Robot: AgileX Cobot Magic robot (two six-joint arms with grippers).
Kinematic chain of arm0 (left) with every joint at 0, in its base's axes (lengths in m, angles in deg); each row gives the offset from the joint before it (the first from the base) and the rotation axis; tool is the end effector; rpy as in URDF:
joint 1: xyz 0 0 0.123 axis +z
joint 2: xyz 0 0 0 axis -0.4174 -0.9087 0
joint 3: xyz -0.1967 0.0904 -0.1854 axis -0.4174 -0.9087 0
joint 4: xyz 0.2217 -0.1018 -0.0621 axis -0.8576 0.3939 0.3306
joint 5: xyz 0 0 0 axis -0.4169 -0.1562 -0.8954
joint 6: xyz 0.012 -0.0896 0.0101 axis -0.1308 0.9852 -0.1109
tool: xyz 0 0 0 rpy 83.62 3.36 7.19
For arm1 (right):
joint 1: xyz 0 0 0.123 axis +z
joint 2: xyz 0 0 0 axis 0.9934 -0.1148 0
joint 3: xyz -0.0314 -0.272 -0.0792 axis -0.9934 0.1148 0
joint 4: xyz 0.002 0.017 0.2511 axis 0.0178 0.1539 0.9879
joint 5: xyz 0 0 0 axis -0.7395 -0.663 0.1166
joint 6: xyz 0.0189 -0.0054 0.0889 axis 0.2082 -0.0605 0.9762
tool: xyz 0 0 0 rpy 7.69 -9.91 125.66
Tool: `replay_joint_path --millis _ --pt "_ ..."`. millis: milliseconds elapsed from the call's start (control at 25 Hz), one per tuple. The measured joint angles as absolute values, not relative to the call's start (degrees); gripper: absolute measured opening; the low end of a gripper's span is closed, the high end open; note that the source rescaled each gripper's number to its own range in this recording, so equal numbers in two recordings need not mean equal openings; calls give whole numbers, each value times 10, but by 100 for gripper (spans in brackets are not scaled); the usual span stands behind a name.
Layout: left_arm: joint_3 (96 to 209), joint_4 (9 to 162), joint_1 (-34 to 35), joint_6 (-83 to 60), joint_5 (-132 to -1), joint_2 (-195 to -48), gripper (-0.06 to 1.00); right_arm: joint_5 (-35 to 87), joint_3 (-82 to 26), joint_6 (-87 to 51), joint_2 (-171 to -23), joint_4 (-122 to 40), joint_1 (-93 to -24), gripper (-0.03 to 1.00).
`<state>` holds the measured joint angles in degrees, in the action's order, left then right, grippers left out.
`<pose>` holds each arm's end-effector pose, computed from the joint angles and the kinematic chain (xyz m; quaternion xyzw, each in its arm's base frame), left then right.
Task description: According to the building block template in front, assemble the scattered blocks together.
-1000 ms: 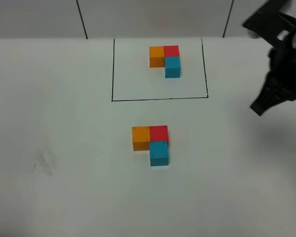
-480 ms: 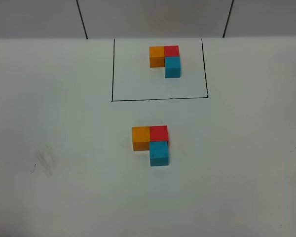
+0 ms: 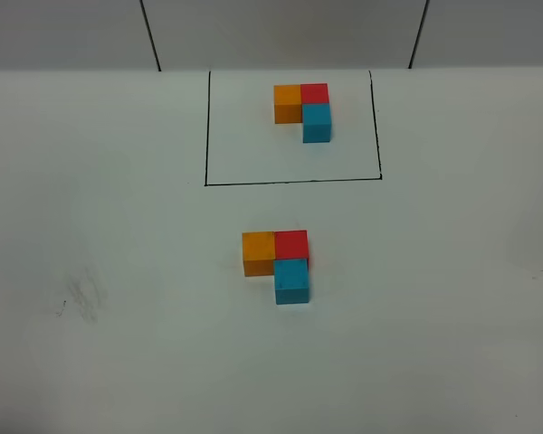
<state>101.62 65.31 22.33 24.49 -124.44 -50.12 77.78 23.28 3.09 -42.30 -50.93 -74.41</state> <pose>-0.0017 0.0090 0.2776 -0.0007 0.8642 0.0350 0.5020 0.0432 0.0038 0.2716 -0.0896 0.9219 0.0052 0.3768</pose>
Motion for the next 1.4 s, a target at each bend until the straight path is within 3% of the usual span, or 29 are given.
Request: replay_joint_path --millis 680,1080,1400 --pt "1016 653 223 245 -1244 -501 0 776 233 38 -387 -551 -746 0" --pt "1016 653 223 245 -1244 -501 0 776 233 37 -303 -550 -820 0" --pt "1016 653 223 245 -1244 -501 0 777 233 37 -237 -550 -822 0"
